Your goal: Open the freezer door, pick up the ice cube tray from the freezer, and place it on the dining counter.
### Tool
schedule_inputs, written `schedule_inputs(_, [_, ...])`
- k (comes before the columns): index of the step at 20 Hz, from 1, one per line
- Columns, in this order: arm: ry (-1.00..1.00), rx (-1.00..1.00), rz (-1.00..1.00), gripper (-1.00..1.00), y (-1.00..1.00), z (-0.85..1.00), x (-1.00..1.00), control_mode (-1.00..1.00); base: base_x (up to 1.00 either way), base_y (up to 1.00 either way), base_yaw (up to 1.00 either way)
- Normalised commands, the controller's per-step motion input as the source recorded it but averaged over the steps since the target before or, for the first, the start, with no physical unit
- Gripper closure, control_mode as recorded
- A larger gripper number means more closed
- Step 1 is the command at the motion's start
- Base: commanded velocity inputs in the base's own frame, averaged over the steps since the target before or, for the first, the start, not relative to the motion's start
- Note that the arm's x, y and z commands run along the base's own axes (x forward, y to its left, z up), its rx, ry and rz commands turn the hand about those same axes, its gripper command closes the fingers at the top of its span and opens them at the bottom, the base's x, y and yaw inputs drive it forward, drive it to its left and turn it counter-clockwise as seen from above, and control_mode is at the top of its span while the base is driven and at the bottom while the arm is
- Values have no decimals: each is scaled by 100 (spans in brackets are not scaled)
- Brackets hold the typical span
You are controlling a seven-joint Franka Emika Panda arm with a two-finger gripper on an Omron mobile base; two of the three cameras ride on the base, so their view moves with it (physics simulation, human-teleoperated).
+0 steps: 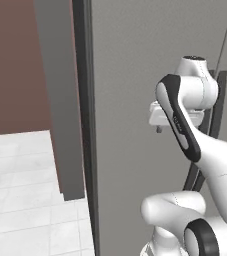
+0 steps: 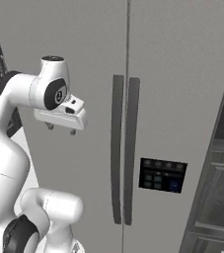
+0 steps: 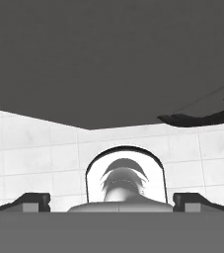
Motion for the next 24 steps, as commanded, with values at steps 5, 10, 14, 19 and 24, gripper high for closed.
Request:
schedule_inputs(5, [0,0,0,-100,0,0,0,100,-4,20,0])
schedule_inputs(10, [0,0,0,-100,-2,0,0,-100,0,0,0])
schedule_inputs(14, [-25,0,11,-100,-87,-1,-68,-100,0,0,0])
schedule_inputs(19, [-42,0,19,-100,-100,0,-96,-100,0,0,0])
schedule_inputs(24, [-41,0,16,-100,-100,0,-91,-100,0,0,0])
